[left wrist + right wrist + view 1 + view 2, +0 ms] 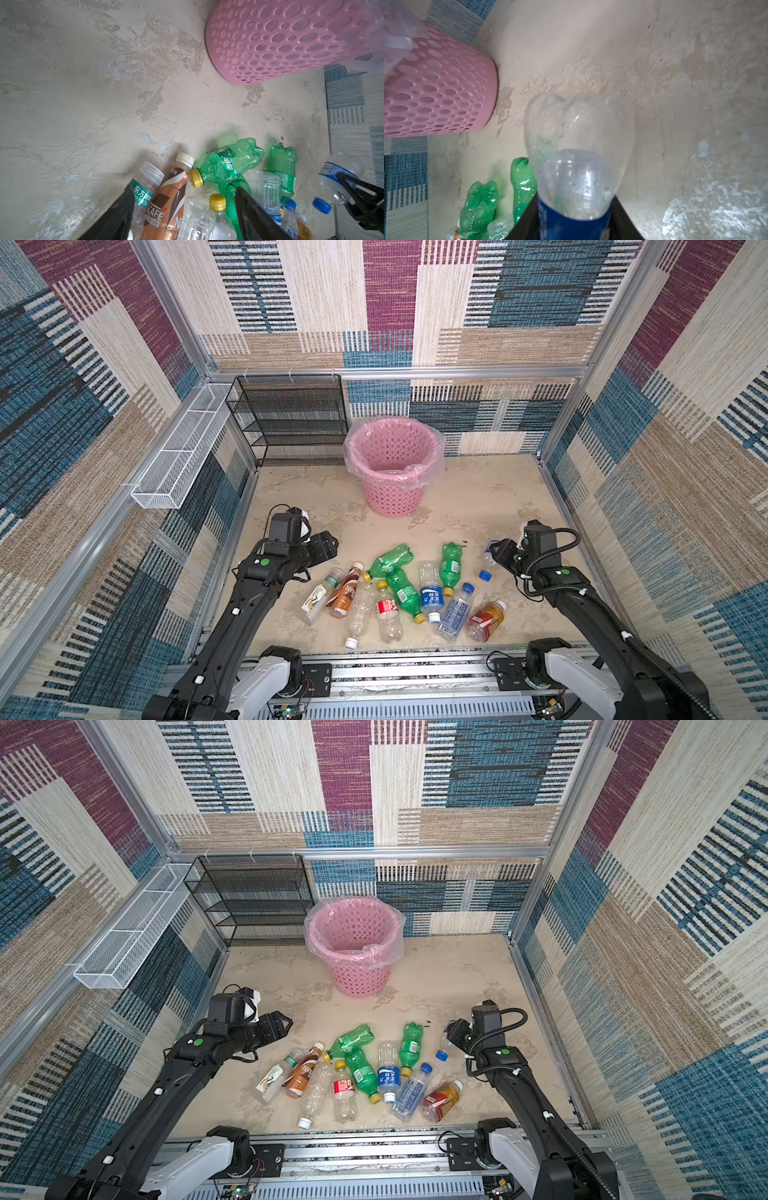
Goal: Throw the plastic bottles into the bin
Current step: 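Lift the blue-label bottle with the right gripper and drop it into the pink bin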
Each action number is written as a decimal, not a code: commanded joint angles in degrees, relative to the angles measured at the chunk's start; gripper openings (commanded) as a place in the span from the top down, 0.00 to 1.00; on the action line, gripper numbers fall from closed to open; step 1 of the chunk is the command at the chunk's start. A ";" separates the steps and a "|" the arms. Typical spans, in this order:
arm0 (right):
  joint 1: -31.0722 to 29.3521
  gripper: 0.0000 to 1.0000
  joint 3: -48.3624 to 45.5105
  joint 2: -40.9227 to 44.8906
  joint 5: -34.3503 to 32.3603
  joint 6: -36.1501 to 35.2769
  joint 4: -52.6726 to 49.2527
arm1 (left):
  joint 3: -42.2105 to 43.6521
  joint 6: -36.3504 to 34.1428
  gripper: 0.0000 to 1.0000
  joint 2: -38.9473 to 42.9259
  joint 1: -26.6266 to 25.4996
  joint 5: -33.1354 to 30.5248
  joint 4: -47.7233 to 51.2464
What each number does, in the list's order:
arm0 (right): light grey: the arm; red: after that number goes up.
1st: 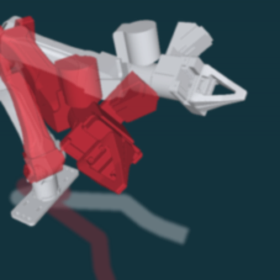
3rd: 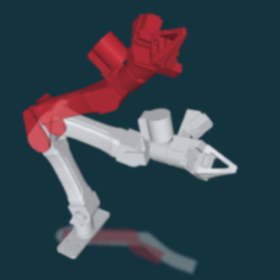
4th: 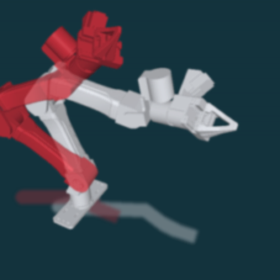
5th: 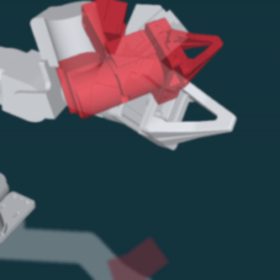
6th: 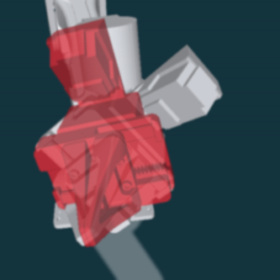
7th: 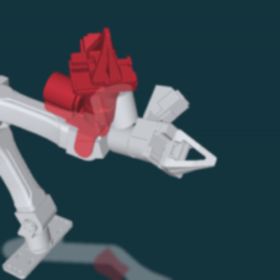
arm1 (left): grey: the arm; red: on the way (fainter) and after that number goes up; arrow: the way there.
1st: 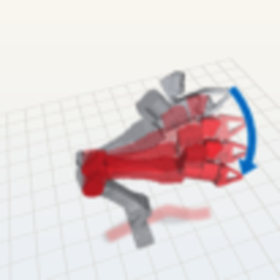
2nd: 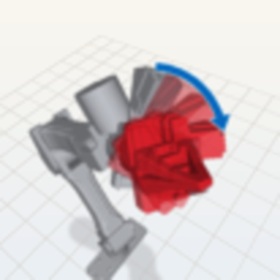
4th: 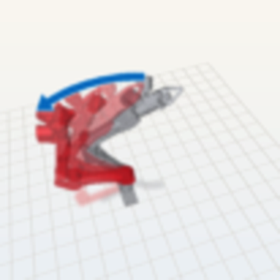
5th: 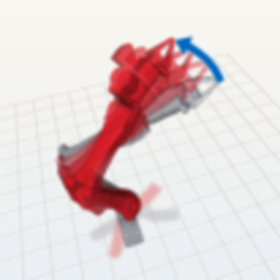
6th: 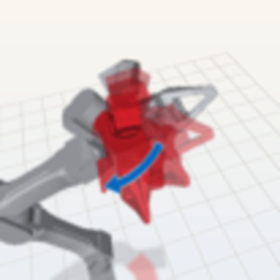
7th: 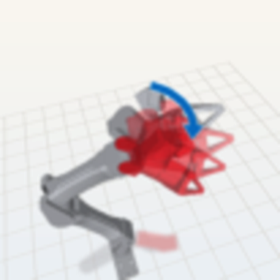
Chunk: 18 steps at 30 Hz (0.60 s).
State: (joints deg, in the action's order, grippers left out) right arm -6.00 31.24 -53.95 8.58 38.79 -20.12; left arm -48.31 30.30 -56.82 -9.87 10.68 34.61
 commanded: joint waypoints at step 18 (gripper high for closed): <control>-11.26 0.16 74.42 -36.73 5.49 -4.15 5.49 | -4.33 3.27 0.23 1.55 -0.77 0.93 0.67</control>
State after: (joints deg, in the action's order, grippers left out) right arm -18.52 100.68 -87.50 16.19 33.45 -10.61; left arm -51.72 32.60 -55.68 -10.57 10.87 34.89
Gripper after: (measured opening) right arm 0.802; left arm 0.770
